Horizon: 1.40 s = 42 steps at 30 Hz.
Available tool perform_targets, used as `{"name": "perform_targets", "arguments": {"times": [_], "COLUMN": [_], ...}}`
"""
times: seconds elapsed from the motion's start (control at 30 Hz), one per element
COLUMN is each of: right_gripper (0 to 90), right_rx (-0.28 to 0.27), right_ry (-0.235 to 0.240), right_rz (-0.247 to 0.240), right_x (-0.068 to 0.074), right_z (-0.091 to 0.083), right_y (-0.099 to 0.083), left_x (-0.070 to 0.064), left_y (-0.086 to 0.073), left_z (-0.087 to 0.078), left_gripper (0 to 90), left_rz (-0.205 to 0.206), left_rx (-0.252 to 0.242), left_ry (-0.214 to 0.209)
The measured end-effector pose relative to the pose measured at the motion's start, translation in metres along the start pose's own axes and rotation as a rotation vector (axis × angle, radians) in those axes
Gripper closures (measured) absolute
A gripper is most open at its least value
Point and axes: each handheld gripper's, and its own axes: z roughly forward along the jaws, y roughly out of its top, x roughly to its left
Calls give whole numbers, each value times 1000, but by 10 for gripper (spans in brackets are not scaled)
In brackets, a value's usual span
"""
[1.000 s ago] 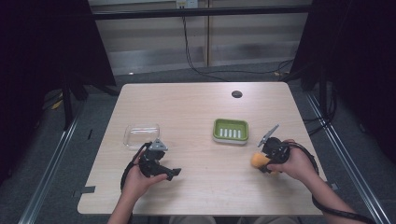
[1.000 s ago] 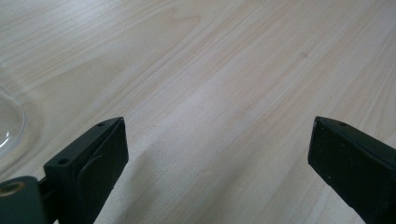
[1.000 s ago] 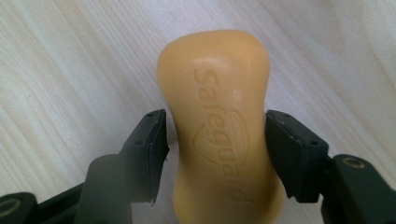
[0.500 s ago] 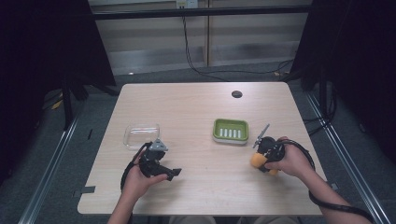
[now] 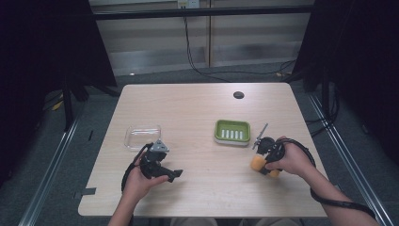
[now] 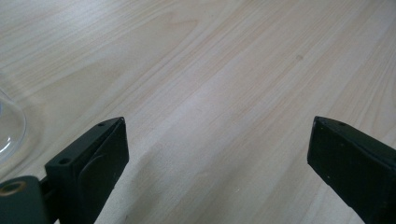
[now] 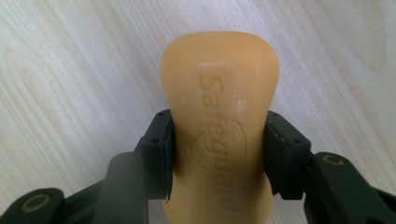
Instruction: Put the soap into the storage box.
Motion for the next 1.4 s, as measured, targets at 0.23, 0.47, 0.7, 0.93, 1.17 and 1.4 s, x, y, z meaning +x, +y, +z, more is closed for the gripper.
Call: {"name": "perform_targets", "arguments": {"times": [0.23,0.47,0.7,0.93,1.17,1.4], "right_gripper": [500,500,500,500,500,500], "right_rx": [-10,-17,-22,-29,-28,-36], "right_ry": [5,8,17,7,-8,-13], "right_rz": [2,-5,-3,-26,-39,-34], "right_x": [2,0,0,1,0,-1], "right_z": [-10,-17,-26,-33,-40,-45], "right_y": [4,7,13,20,27,34], "left_x": [1,-1,0,2,0,0], "left_y": [1,1,0,0,0,1], "left_z": [-2,-1,-1,-3,0,1], "left_gripper": [55,55,54,52,52,48], "left_rz": [13,12,-12,-16,-16,-21], "left_rx": [15,5,-15,-23,-18,-12], "left_ry": [-3,7,-13,-15,-24,-34]}}
